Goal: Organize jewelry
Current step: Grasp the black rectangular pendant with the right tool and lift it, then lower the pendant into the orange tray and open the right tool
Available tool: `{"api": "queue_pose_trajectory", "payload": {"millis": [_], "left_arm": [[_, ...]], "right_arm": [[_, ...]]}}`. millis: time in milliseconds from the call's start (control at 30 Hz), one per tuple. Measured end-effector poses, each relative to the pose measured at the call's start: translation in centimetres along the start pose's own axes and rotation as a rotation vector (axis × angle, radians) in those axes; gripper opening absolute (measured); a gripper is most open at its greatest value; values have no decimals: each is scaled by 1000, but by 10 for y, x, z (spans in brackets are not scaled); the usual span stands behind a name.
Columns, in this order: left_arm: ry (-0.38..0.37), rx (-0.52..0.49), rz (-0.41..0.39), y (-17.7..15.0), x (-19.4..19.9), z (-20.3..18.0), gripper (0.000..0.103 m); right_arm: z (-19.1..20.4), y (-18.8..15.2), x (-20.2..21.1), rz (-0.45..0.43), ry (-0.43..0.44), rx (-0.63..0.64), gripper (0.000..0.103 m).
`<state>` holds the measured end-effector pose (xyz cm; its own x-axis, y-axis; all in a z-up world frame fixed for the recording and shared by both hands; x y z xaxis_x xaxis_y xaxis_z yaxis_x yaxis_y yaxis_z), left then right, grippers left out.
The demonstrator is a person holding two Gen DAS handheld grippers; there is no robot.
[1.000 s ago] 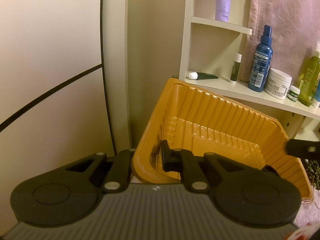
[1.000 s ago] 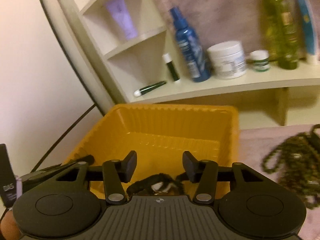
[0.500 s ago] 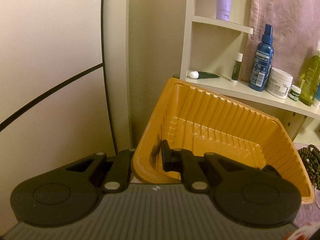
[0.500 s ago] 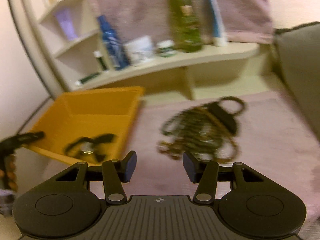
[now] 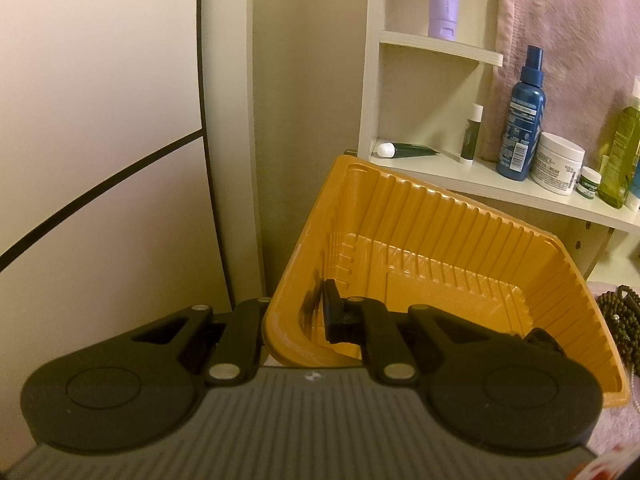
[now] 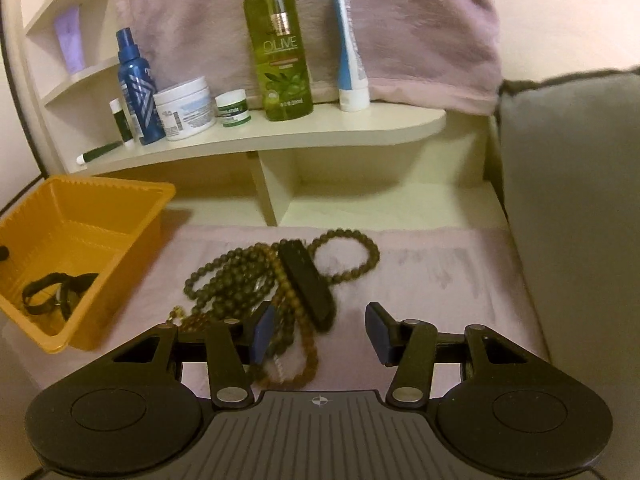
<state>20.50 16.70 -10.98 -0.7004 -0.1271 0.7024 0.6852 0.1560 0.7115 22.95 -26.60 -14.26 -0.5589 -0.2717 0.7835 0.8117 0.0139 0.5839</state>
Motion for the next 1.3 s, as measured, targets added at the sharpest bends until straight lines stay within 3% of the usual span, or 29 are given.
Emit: {"api": "queue_pose_trajectory", "payload": {"millis": [133, 233, 533, 600, 667, 933, 1133, 1300], "left_arm": [[0, -2, 2, 0, 0, 0, 11], [-1, -3, 3, 1, 0, 0, 11], [-5, -10, 6, 1, -2, 0, 11], [-5, -12, 6, 2, -2, 0, 11], [-4, -13, 7, 2, -2, 0, 11], [-4, -21, 6, 2, -2, -1, 11], [-3, -21, 6, 2, -2, -1, 11], [-4, -21, 7, 3, -2, -1, 11]], "right_arm": [[2, 10, -17, 8, 1, 32, 50], [4, 14, -29, 23, 6, 50, 38], [5, 16, -48, 32, -9, 85, 33], [7, 16, -47, 26, -13, 93, 27], [7, 16, -46, 23, -15, 78, 22], [7, 21, -26, -13, 11, -42, 22], [47, 32, 5, -64, 94, -75, 22], [109, 36, 15, -47, 221, -57, 22]]}}
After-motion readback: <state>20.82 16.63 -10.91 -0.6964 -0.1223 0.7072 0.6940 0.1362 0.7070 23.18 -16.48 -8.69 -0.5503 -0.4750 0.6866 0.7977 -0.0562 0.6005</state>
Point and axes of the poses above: each gripper's, at about its wrist camera, not at the fingertips, and x roughly against the way its jaws point, z to its left, y to its top, the point moved 9 cm from there along -x, roughly the way its jaws point, and after that the axes turned 12 degrees about z, right-handed, at the moved point
